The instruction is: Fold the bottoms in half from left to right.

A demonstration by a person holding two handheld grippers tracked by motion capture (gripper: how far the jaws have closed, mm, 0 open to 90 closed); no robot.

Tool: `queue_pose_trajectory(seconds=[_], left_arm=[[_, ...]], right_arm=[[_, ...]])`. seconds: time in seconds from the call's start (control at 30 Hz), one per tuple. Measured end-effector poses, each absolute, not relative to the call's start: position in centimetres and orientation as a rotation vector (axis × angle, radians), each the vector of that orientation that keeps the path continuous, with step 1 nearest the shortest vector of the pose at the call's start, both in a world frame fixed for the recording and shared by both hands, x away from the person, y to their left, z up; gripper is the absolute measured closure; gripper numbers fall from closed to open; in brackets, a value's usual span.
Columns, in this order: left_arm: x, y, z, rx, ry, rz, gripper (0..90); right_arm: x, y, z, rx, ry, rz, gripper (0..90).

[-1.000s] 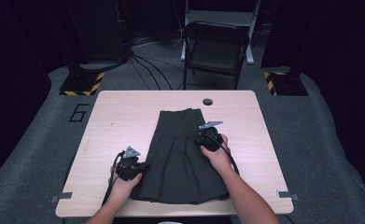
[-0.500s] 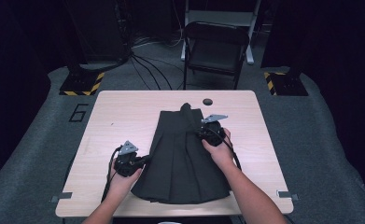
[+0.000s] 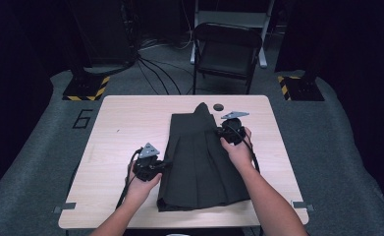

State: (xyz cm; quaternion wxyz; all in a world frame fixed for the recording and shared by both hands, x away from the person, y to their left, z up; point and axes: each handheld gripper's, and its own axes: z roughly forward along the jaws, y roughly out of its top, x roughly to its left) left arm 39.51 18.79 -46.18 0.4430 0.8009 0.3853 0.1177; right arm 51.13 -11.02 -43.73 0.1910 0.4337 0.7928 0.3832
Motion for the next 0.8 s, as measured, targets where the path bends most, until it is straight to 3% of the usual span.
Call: queue_pose_trajectory(seconds=[0.33,0.6,0.8], left_arm=[[39.9,16.2,-49.5,2.075,0.955,0.243,89.8],[39.7,16.5,-50.9,2.052,0.996,0.209,88.1],[39.7,17.1,-49.6,2.026,0.985,0.252,63.3]], right_arm=[[52.9,-12.8,-49.6,1.400,2.273,0.948,82.0],[52.8,-12.6,-50.1,1.364,2.269,0.916,76.2],[52.3,-12.7,-49.2,1.363,2.238,0.924,61.8]])
